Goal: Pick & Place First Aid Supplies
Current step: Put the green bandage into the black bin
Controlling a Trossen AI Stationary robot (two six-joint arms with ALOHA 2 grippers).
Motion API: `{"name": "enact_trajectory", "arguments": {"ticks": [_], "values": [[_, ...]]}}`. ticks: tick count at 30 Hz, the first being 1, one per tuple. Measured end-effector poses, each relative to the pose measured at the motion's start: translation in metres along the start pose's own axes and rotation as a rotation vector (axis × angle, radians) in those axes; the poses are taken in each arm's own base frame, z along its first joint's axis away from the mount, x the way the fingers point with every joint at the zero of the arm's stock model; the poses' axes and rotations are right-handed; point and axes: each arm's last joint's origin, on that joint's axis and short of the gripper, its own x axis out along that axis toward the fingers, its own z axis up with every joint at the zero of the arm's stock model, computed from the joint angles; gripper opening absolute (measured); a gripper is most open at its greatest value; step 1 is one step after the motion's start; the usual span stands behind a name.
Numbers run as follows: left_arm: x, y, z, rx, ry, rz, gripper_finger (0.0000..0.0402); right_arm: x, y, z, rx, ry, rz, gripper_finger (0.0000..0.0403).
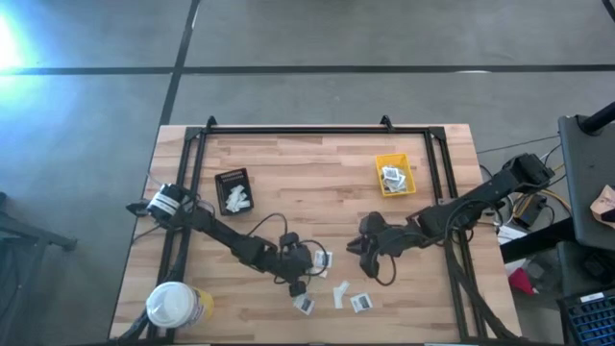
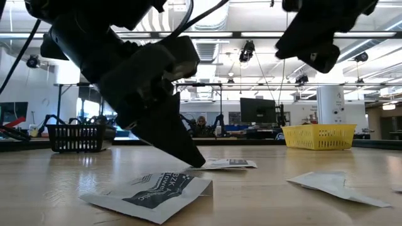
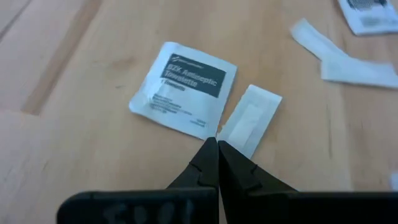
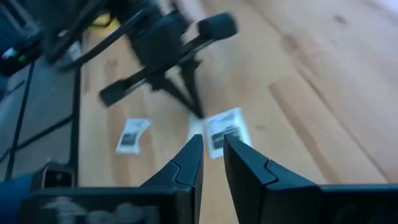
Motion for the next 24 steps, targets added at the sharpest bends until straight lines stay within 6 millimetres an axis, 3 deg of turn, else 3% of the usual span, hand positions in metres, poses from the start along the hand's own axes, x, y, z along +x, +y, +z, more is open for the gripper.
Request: {"name": "enact_trajectory", "arguments": {"ticks": [8, 13, 20, 24], "values": [[0.001, 0.004, 0.002, -0.169, -0.004, 0.014, 0.0001, -0.005, 0.015, -0.016, -0.165, 0.031, 0.055, 0.0055], [0.002, 0.004, 0.001, -0.226, 0.007, 0.004, 0.0001, 0.002, 0.023, -0.024, -0.313, 0.055, 0.06, 0.0051], [0.002, 0.004, 0.0, -0.298, 0.027, -0.015, 0.0001, 0.011, 0.05, -0.013, -0.679, 0.115, 0.035, 0.0051], [0.002, 0.003, 0.0, -0.36, 0.034, -0.023, 0.0001, 0.017, 0.058, -0.008, -0.78, 0.225, -0.08, 0.0051]]}}
